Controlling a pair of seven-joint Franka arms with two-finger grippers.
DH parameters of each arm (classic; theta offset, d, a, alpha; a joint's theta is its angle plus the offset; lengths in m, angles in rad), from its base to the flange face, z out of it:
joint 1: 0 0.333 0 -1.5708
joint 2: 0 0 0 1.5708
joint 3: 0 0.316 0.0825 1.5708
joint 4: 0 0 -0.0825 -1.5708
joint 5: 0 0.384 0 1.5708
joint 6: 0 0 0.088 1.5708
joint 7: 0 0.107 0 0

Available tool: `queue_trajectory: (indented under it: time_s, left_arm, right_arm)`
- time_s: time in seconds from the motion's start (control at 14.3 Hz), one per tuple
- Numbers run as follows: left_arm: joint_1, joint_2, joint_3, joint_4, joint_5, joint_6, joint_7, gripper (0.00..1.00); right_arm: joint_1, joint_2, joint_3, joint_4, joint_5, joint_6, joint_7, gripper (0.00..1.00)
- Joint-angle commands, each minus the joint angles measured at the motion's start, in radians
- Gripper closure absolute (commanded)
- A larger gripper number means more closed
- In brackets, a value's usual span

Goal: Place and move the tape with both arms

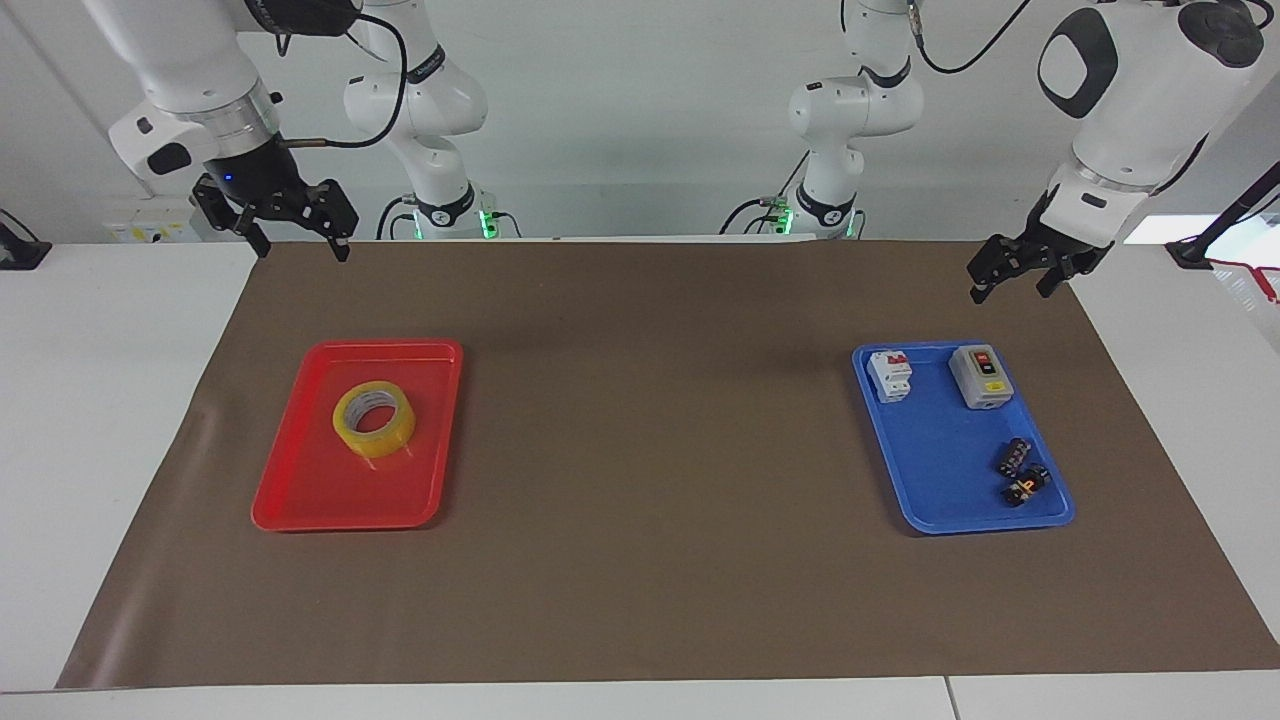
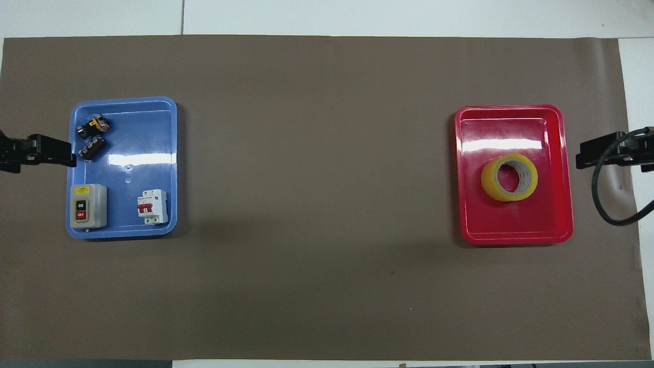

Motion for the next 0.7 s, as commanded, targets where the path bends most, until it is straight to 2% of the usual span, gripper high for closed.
queue_trajectory:
  time_s: [0.0,0.63]
  left_arm:
    - [0.008,-0.020,-0.001,-0.018,-0.018,0.012,0.001,0.00]
    - [0.008,-0.020,-0.001,-0.018,-0.018,0.012,0.001,0.00]
  right_arm:
    - [-0.005,0.011,0.006,0.020,0.008,-0.015,-0.013,0.00]
    - [-0.007,0.004,0.006,0.010,0.001,-0.018,-0.042,0.00]
